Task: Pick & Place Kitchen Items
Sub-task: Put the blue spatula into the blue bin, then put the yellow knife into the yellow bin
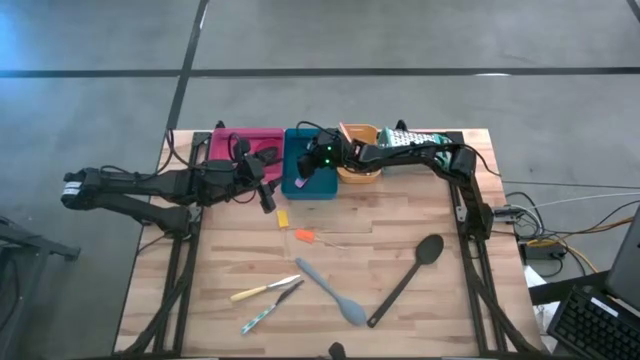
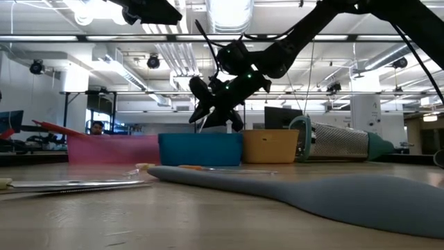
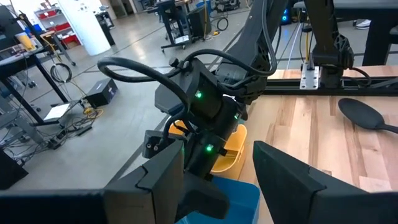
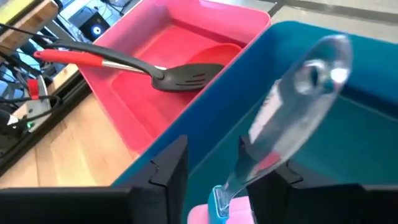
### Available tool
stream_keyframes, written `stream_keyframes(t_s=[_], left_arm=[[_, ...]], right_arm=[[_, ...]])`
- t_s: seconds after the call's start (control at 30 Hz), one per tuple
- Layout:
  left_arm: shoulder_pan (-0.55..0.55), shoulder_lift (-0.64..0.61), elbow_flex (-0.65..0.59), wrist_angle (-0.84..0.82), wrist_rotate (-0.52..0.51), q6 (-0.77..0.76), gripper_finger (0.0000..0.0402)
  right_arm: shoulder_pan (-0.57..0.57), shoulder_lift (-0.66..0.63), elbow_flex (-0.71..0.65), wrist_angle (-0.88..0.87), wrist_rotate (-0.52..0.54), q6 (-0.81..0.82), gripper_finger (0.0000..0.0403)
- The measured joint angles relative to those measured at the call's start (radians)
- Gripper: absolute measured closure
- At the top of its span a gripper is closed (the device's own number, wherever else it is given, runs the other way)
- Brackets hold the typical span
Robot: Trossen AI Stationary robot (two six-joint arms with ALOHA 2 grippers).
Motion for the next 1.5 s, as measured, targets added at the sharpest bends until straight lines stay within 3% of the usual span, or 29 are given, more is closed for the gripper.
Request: stream_keyframes(t_s=[0.23,0.37,0.8,1.2,1.5], left_arm=[[0.0,0.0,0.0,0.0,0.0,-0.001,0.0204],[0.0,0.0,0.0,0.0,0.001,-0.002,0.0204],[0.0,0.0,0.0,0.0,0.001,-0.001,0.0204],[0.0,0.0,0.0,-0.065,0.0,-0.002,0.0204],[0.0,0.0,0.0,-0.096,0.0,-0.018,0.0204]], right_arm=[[-0.005,-0.003,0.0,-0.042,-0.048,-0.045,0.0234],[-0.005,-0.006,0.038,-0.155,-0.049,-0.094,0.023],[-0.005,-0.008,0.261,-0.651,0.167,-0.37,0.026],[-0.007,-0.017,0.374,-1.081,0.168,-0.469,0.0282],[0.065,-0.079,0.412,-1.353,0.157,-0.486,0.0317]])
